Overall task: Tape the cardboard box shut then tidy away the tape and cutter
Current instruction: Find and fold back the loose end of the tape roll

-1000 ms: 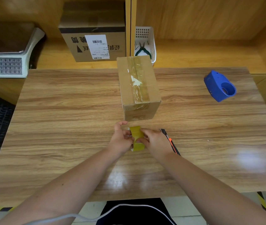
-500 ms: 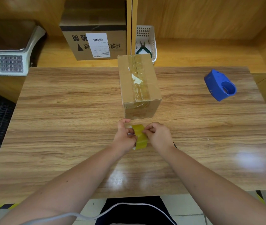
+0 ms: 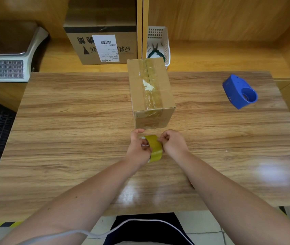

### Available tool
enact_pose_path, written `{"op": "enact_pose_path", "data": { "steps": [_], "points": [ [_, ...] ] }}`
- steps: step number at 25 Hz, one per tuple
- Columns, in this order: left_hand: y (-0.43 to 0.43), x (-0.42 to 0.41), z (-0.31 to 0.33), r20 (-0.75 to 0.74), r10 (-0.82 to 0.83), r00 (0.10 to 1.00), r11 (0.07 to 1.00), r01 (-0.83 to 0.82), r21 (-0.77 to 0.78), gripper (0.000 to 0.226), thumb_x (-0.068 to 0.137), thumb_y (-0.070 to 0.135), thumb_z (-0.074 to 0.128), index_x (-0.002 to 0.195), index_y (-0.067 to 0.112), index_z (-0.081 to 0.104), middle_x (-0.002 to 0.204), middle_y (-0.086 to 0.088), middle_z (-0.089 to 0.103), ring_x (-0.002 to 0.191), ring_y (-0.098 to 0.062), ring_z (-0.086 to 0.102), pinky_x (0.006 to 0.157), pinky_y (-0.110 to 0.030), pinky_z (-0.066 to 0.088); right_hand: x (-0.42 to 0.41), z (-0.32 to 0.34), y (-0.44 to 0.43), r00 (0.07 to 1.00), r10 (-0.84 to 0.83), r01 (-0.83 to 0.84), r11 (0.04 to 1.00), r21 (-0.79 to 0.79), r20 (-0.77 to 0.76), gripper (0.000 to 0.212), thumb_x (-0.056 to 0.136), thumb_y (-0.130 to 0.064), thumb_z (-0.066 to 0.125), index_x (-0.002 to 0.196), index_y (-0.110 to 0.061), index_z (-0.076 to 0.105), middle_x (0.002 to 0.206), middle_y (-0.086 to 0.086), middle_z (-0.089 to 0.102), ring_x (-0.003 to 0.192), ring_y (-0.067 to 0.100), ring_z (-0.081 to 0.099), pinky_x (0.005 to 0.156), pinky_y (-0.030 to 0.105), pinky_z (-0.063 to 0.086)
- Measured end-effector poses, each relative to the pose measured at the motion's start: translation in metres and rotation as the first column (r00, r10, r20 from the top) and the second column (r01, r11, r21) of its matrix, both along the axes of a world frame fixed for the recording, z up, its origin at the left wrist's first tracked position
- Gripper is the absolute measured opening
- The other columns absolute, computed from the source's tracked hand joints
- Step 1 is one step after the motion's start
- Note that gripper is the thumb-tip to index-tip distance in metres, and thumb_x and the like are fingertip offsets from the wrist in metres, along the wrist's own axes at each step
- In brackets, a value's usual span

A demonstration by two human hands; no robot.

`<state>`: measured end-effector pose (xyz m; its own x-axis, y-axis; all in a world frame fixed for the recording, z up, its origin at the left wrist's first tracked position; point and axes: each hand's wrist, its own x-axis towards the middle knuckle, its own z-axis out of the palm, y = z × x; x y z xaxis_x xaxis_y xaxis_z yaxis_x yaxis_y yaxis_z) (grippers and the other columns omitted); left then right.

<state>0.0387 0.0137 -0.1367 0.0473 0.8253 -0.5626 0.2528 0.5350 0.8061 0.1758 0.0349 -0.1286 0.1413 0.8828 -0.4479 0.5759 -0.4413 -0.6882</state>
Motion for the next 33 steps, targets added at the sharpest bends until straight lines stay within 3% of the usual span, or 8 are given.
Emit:
{"op": "enact_pose_path", "data": {
  "steps": [2,5,14,17,22,26,29,33],
  "points": [
    [0.000,0.000,0.000,-0.008,0.000,1.000,1.000,0.000,0.008,0.064,0.084,-0.008,0.051,0.117,0.039,0.023,0.099,-0.009,0.058,0.081,-0.022,0.059,0.073,-0.043,0.055,-0.001,0.001,0.000,0.999,0.041,-0.042,0.999,0.013,0.035,0.020,0.087,-0.005,0.055,0.072,-0.018,0.060,0.070,-0.015,0.059,0.068,0.009,0.056,0.055,0.022,0.040],
    [-0.001,0.000,0.000,-0.006,0.010,1.000,1.000,-0.010,0.011,0.063,0.084,-0.008,0.051,0.117,0.038,0.023,0.100,-0.009,0.057,0.079,-0.020,0.058,0.069,-0.038,0.054,-0.003,0.003,0.002,0.988,0.103,-0.106,0.994,0.020,0.115,0.019,0.088,-0.003,0.051,0.075,-0.016,0.058,0.090,-0.002,0.061,0.081,0.015,0.056,0.064,0.025,0.039],
    [0.002,-0.001,0.002,-0.014,-0.017,1.000,1.000,0.017,-0.023,0.065,0.084,-0.006,0.053,0.116,0.041,0.022,0.098,-0.004,0.054,0.076,-0.019,0.057,0.071,-0.038,0.055,-0.005,0.000,0.010,0.896,0.323,-0.309,0.946,-0.097,0.303,0.023,0.081,0.003,0.051,0.079,-0.020,0.047,0.109,0.009,0.056,0.103,0.027,0.053,0.084,0.038,0.047],
    [0.006,-0.002,0.003,-0.022,-0.049,0.999,0.998,0.048,-0.040,0.067,0.082,-0.004,0.058,0.113,0.044,0.022,0.104,-0.008,0.056,0.078,-0.022,0.057,0.073,-0.043,0.055,-0.001,-0.002,0.012,0.892,0.368,-0.345,0.930,-0.130,0.263,0.020,0.082,0.002,0.051,0.085,-0.018,0.048,0.107,0.009,0.053,0.098,0.025,0.052,0.075,0.033,0.041],
    [0.008,-0.003,0.007,-0.020,-0.065,0.998,0.997,0.064,-0.050,0.066,0.083,0.000,0.061,0.122,0.035,0.022,0.094,0.000,0.056,0.082,-0.021,0.059,0.068,-0.034,0.053,0.005,-0.002,0.010,0.907,0.383,-0.371,0.923,-0.100,0.175,0.019,0.084,-0.001,0.052,0.080,-0.018,0.045,0.078,-0.007,0.046,0.077,0.018,0.049,0.051,0.021,0.029],
    [0.010,-0.002,0.008,-0.022,-0.075,0.997,0.996,0.074,-0.043,0.068,0.081,0.000,0.061,0.128,0.031,0.023,0.089,0.001,0.058,0.080,-0.021,0.058,0.069,-0.036,0.053,0.009,-0.004,0.006,0.897,0.415,-0.412,0.910,-0.050,0.151,0.031,0.084,-0.001,0.050,0.069,-0.025,0.039,0.075,-0.014,0.040,0.075,0.015,0.048,0.051,0.021,0.030],
    [0.009,-0.004,0.008,0.060,0.008,0.998,0.995,-0.003,-0.096,0.062,0.080,-0.002,0.057,0.120,0.035,0.028,0.098,-0.008,0.058,0.082,-0.023,0.057,0.067,-0.042,0.056,0.011,-0.001,0.001,0.903,0.407,-0.408,0.913,-0.023,0.137,0.018,0.088,0.000,0.046,0.081,-0.017,0.044,0.082,-0.009,0.042,0.070,-0.001,0.046,0.053,0.017,0.031],
    [0.005,-0.006,0.002,0.004,-0.034,0.999,0.999,0.034,-0.030,0.064,0.077,-0.003,0.059,0.112,0.043,0.030,0.100,-0.012,0.063,0.088,-0.028,0.065,0.075,-0.051,0.058,0.012,0.004,-0.002,0.911,0.402,-0.403,0.915,-0.010,0.095,0.015,0.092,-0.002,0.043,0.085,-0.015,0.042,0.094,-0.002,0.043,0.069,-0.008,0.039,0.055,0.011,0.026]
  ]
}}
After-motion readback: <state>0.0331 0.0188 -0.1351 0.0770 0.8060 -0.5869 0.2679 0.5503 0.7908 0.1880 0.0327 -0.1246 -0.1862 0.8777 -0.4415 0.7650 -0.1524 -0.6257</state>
